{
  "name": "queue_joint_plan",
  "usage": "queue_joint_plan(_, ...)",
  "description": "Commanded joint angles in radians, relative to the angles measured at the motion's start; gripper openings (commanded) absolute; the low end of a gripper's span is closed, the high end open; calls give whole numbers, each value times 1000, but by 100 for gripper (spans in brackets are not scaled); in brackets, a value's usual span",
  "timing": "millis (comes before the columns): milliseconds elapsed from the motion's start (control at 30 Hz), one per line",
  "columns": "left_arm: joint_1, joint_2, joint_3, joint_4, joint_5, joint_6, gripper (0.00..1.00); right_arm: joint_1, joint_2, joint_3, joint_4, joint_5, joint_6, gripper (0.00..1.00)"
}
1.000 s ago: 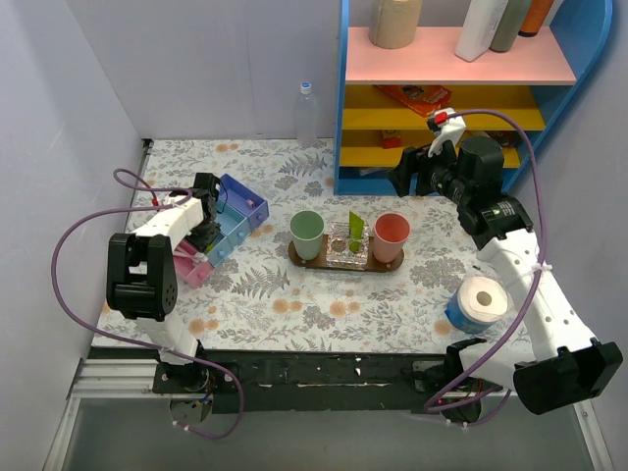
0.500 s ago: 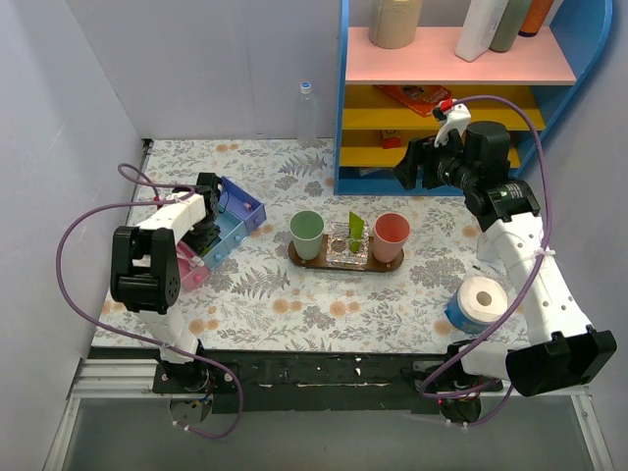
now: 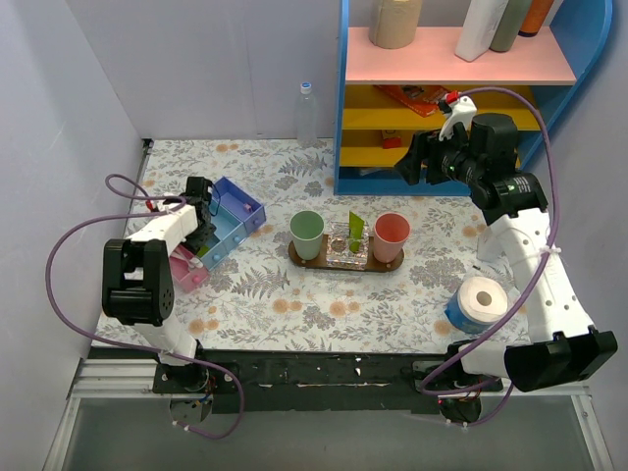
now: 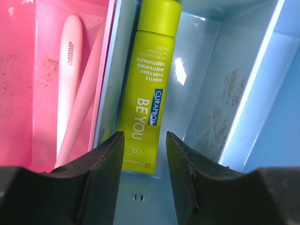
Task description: Prepare toiletry sets of a toothbrush and toothpaste on the tray
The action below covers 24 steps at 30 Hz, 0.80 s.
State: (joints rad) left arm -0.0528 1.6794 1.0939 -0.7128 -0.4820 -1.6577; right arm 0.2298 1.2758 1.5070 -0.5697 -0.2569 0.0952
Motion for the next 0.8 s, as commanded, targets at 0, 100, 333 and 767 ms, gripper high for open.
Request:
queue_joint_plan(0,18,77,-84,9,46,67,42,-6,-43,-14,4,-1,14,79)
queue_joint_plan(100,22,86,-109,44,71,73,40,-4,-46,-10,-13,4,1,79)
queue_joint_plan(333,27,95,-170,124,114,105,30,-4,-81,-42,-6,15,8,78)
queue_joint_plan(767,27,34,-140,113,126,164,0,-4,-113,-77,-7,22,11,78)
